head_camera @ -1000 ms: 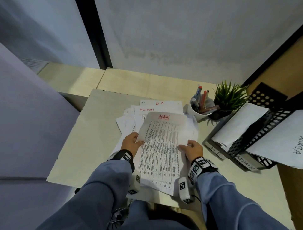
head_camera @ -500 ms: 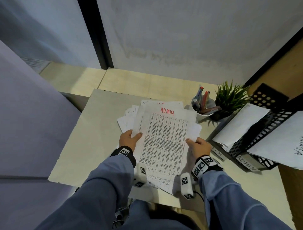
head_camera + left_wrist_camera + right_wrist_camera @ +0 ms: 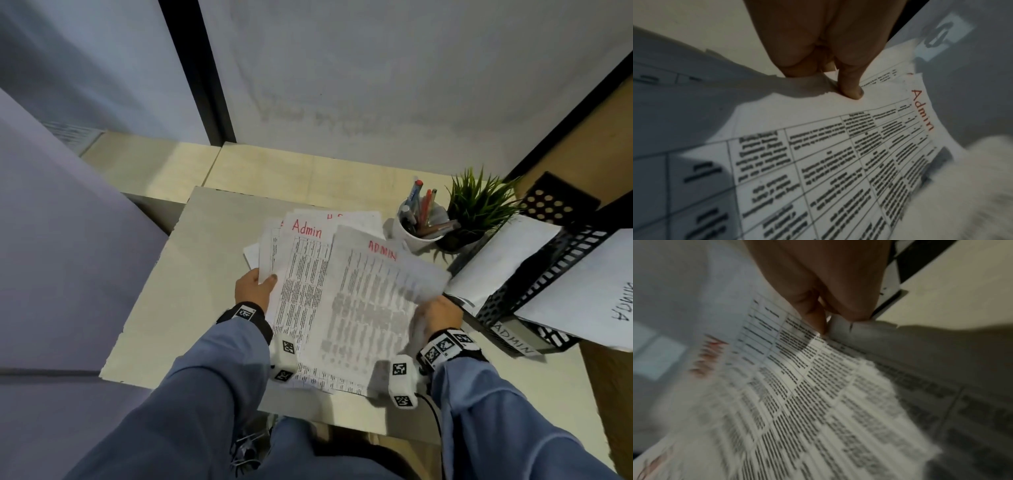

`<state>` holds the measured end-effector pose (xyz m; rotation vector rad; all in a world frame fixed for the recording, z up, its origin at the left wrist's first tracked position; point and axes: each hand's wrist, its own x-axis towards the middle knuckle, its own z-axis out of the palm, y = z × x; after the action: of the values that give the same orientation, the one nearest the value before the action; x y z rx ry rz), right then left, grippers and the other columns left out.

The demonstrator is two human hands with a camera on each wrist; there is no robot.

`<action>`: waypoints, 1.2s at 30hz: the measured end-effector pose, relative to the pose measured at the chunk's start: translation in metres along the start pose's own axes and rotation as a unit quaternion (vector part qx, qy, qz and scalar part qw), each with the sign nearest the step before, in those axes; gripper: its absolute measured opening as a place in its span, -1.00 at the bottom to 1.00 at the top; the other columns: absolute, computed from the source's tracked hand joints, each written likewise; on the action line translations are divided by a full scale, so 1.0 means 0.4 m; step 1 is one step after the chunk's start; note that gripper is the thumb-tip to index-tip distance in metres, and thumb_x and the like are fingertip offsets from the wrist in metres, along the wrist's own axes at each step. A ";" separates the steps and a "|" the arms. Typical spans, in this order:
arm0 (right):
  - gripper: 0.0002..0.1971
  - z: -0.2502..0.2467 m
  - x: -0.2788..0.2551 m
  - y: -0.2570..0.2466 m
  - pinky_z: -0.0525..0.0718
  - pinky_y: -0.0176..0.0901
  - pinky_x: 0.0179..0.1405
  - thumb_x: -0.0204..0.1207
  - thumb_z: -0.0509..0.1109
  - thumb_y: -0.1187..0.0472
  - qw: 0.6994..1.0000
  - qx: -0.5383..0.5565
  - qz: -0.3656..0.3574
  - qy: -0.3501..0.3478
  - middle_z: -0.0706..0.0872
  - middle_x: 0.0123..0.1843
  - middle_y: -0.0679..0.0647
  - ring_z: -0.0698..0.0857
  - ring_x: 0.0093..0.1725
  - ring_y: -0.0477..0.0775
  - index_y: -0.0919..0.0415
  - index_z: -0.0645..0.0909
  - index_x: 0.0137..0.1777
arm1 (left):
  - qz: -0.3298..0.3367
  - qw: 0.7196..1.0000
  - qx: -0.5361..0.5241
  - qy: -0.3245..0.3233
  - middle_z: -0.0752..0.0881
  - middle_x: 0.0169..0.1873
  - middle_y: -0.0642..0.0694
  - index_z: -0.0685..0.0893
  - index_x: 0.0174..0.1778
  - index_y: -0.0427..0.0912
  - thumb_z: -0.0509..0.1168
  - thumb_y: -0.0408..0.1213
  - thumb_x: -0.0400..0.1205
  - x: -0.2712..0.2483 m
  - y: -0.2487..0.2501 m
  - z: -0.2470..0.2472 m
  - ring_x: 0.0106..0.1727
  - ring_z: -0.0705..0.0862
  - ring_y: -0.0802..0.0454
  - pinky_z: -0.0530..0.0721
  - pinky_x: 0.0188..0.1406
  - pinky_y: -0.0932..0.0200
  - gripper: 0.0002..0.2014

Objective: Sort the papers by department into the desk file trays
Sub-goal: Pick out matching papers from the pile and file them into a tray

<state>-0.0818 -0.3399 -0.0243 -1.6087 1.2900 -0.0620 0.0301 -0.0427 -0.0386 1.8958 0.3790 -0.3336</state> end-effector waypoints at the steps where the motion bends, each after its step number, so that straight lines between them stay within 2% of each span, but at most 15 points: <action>1: -0.73 -0.009 -0.001 0.005 0.51 -0.19 -0.22 0.49 0.24 0.49 1.000 -0.001 0.017 0.010 0.57 -0.15 0.14 0.53 -0.14 0.07 0.51 0.63 0.15 | 0.000 1.000 -0.002 0.001 0.76 0.04 -0.29 0.69 0.04 -0.37 0.33 -0.35 0.60 0.001 0.002 -0.002 0.06 0.72 -0.25 0.65 0.15 0.00 -0.82; 3: -0.74 -0.023 -0.003 0.010 0.51 -0.16 -0.27 0.47 0.27 0.46 0.999 0.011 0.037 0.003 0.56 -0.14 0.16 0.52 -0.15 0.07 0.53 0.64 0.11 | 0.002 1.000 -0.007 0.000 0.77 0.04 -0.29 0.70 0.05 -0.37 0.34 -0.34 0.59 0.001 0.007 -0.002 0.05 0.73 -0.25 0.67 0.14 -0.02 -0.81; 5: -0.85 -0.021 -0.010 0.004 0.50 -0.19 -0.34 0.44 0.30 0.45 0.998 0.019 0.049 -0.018 0.57 -0.15 0.15 0.51 -0.13 0.06 0.42 0.71 -0.11 | 0.002 1.000 -0.016 -0.003 0.77 0.04 -0.30 0.71 0.07 -0.37 0.34 -0.35 0.59 0.000 0.009 0.001 0.05 0.73 -0.25 0.68 0.14 -0.04 -0.80; 7: -0.88 -0.007 -0.010 -0.001 0.58 -0.13 -0.21 0.32 0.37 0.51 0.998 0.043 0.049 -0.022 0.63 -0.19 0.16 0.56 -0.10 0.11 0.32 0.66 -0.33 | -0.012 0.999 -0.040 -0.018 0.77 0.04 -0.29 0.72 0.06 -0.35 0.36 -0.37 0.57 0.000 0.010 0.009 0.07 0.74 -0.26 0.69 0.19 -0.11 -0.81; 10: -0.80 0.027 -0.022 -0.017 0.68 0.10 0.11 0.13 0.42 0.57 0.984 0.157 0.062 -0.064 0.75 -0.13 0.20 0.69 -0.02 0.27 0.35 0.68 -0.27 | -0.032 0.995 -0.067 -0.062 0.78 0.02 -0.24 0.75 -0.01 -0.22 0.40 -0.39 0.53 -0.012 0.017 0.027 0.08 0.74 -0.25 0.67 0.23 -0.21 -0.86; 13: -0.82 0.048 -0.040 -0.045 0.68 0.06 0.09 0.21 0.46 0.58 0.983 0.153 0.032 -0.100 0.77 -0.11 0.20 0.70 -0.08 0.19 0.30 0.69 -0.31 | -0.045 0.990 -0.095 -0.098 0.76 0.02 -0.20 0.73 0.09 -0.27 0.41 -0.43 0.53 -0.038 0.040 0.044 0.07 0.73 -0.19 0.66 0.22 -0.11 -0.78; 17: -0.67 0.049 -0.028 -0.038 0.67 0.01 0.12 0.19 0.42 0.66 0.985 0.168 0.009 -0.036 0.75 -0.18 0.15 0.68 -0.03 0.21 0.17 0.65 -0.40 | -0.051 0.990 -0.108 -0.078 0.77 0.02 -0.22 0.72 0.13 -0.31 0.45 -0.37 0.51 -0.035 0.043 0.038 0.06 0.74 -0.20 0.67 0.22 -0.12 -0.73; 21: -0.64 0.037 -0.015 -0.024 0.65 0.02 -0.09 0.16 0.30 0.74 0.984 0.174 0.021 0.010 0.65 -0.36 0.20 0.66 -0.11 0.25 0.23 0.51 -0.45 | -0.045 0.995 -0.085 -0.030 0.76 0.05 -0.31 0.72 0.11 -0.36 0.41 -0.36 0.54 -0.005 0.018 0.016 0.12 0.72 -0.29 0.64 0.27 -0.24 -0.75; 25: -0.69 0.046 -0.012 -0.015 0.67 0.04 -0.23 0.12 0.26 0.68 0.985 0.174 0.018 0.007 0.73 -0.17 0.44 0.68 -0.16 0.31 0.25 0.57 -0.38 | -0.040 0.996 -0.067 -0.038 0.74 0.00 -0.26 0.70 0.16 -0.37 0.36 -0.38 0.58 -0.002 0.031 0.002 0.12 0.71 -0.30 0.63 0.28 -0.20 -0.75; 27: -0.69 0.048 -0.015 -0.018 0.64 -0.02 -0.24 0.13 0.26 0.69 0.987 0.157 0.010 -0.002 0.72 -0.25 0.34 0.66 -0.15 0.27 0.25 0.59 -0.38 | -0.042 0.997 -0.049 -0.047 0.71 -0.03 -0.23 0.69 0.18 -0.35 0.33 -0.43 0.58 -0.012 0.047 0.002 0.06 0.69 -0.22 0.62 0.24 -0.06 -0.75; 29: -0.63 0.048 -0.023 -0.026 0.62 -0.09 -0.30 0.20 0.22 0.71 0.990 0.141 -0.008 -0.023 0.73 -0.23 0.27 0.66 -0.11 0.24 0.25 0.67 -0.28 | -0.057 0.995 -0.053 -0.063 0.70 -0.03 -0.25 0.71 0.14 -0.34 0.28 -0.56 0.55 -0.031 0.073 0.004 -0.03 0.63 -0.12 0.58 0.12 0.08 -0.73; 30: -0.56 0.047 -0.029 -0.032 0.62 -0.13 -0.32 0.25 0.17 0.71 0.989 0.139 -0.020 -0.045 0.75 -0.12 0.29 0.66 -0.06 0.24 0.26 0.71 -0.13 | -0.064 0.993 -0.054 -0.079 0.72 -0.02 -0.26 0.71 0.14 -0.37 0.25 -0.61 0.53 -0.039 0.082 0.006 -0.09 0.63 -0.09 0.58 0.03 0.14 -0.70; 32: -0.44 0.047 -0.039 -0.042 0.66 -0.22 -0.31 0.32 0.11 0.72 0.987 0.129 -0.041 -0.092 0.72 0.09 0.31 0.66 0.03 0.26 0.29 0.69 0.17 | -0.074 0.989 -0.049 -0.121 0.76 -0.14 -0.21 0.71 0.12 -0.42 0.19 -0.65 0.54 -0.062 0.102 0.015 -0.33 0.64 -0.03 0.64 -0.30 0.28 -0.69; 34: -0.48 0.048 -0.049 -0.048 0.67 -0.39 -0.43 0.41 0.12 0.69 0.984 0.121 -0.048 -0.118 0.68 0.13 0.28 0.67 -0.08 0.17 0.34 0.62 0.29 | -0.099 0.980 -0.061 -0.164 0.77 -0.40 -0.12 0.74 -0.02 -0.46 0.19 -0.64 0.56 -0.086 0.122 0.026 -0.49 0.69 0.04 0.62 -0.57 0.38 -0.77; 36: -0.52 0.049 -0.055 -0.051 0.56 -0.48 -0.60 0.41 0.10 0.69 0.984 0.110 -0.060 -0.125 0.67 0.06 0.29 0.61 -0.22 0.07 0.43 0.63 0.25 | -0.112 0.976 -0.061 -0.179 0.76 -0.53 -0.07 0.76 -0.19 -0.40 0.20 -0.65 0.56 -0.091 0.126 0.040 -0.44 0.71 0.02 0.62 -0.59 0.41 -0.78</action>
<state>-0.0656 -0.3127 -0.0078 -1.4517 0.9581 -0.0713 0.0173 -0.0779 0.0133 1.6337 0.3599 -0.7723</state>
